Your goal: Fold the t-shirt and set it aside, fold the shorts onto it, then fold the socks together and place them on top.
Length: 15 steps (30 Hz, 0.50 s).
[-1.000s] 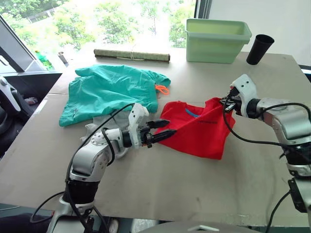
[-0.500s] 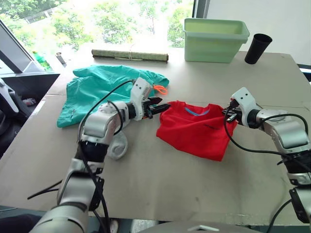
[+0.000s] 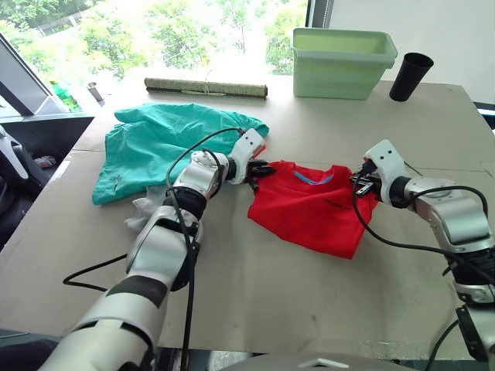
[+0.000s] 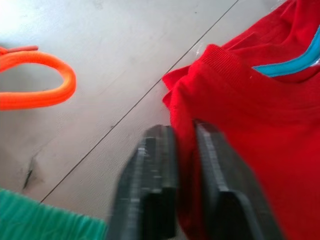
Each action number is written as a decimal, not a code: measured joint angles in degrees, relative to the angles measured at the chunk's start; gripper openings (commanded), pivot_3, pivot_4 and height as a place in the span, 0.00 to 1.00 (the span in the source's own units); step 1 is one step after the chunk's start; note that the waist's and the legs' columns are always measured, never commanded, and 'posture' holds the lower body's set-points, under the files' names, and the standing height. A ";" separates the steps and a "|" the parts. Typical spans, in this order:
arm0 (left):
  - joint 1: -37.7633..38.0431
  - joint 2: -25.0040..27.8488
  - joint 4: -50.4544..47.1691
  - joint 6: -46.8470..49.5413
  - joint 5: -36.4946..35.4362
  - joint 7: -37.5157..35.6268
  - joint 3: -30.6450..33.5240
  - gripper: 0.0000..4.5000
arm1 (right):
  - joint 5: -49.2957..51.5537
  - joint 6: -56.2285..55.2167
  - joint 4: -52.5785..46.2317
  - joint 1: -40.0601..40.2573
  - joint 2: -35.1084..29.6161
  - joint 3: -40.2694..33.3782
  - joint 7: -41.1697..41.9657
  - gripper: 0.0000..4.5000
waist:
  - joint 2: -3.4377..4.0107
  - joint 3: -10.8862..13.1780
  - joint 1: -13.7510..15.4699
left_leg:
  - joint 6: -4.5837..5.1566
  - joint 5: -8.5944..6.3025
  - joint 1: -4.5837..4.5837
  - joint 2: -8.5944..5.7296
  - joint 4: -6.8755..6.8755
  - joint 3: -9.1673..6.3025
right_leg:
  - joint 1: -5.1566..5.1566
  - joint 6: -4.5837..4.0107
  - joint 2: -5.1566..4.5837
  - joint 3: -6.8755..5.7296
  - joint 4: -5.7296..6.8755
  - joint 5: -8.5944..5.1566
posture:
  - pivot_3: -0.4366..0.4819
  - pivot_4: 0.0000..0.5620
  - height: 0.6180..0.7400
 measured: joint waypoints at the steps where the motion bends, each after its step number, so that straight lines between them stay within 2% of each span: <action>1: 0.03 0.13 -0.01 -0.14 -0.08 -0.20 0.65 0.01 | 0.04 0.29 -0.46 0.03 0.00 -0.79 -0.20 0.00 | 0.00 0.00 0.00 | 0.00 0.00 -0.01 0.00 0.00 0.00 | -0.01 0.00 0.00 -0.01 0.00 0.00 | 0.48 0.27 1.00; 7: 2.95 2.43 -5.38 1.14 -1.53 1.13 5.79 0.01 | 0.26 1.58 -1.97 0.05 -0.06 -2.50 -0.68 0.00 | -0.01 0.02 -0.16 | 0.00 0.00 -0.01 0.05 0.00 0.00 | -0.03 0.00 0.01 0.00 0.04 0.00 | 0.48 0.27 1.00; 13: 6.31 0.65 -10.82 2.62 -1.79 5.50 7.69 0.01 | -0.48 0.14 1.00 -0.72 0.19 -1.94 -0.39 0.00 | -0.03 0.02 0.10 | 0.01 0.00 -0.02 -0.03 0.04 0.03 | 0.00 0.01 -0.04 0.00 0.05 0.01 | 0.48 0.27 1.00; 15: 7.25 0.39 -11.39 2.68 -1.08 6.23 6.87 0.18 | -0.95 -0.70 2.21 -0.87 0.14 -0.72 0.24 0.14 | -0.03 0.02 -0.02 | 0.01 0.00 -0.01 -0.03 0.04 0.03 | -0.01 0.01 -0.03 0.01 0.06 0.01 | 0.48 0.27 1.00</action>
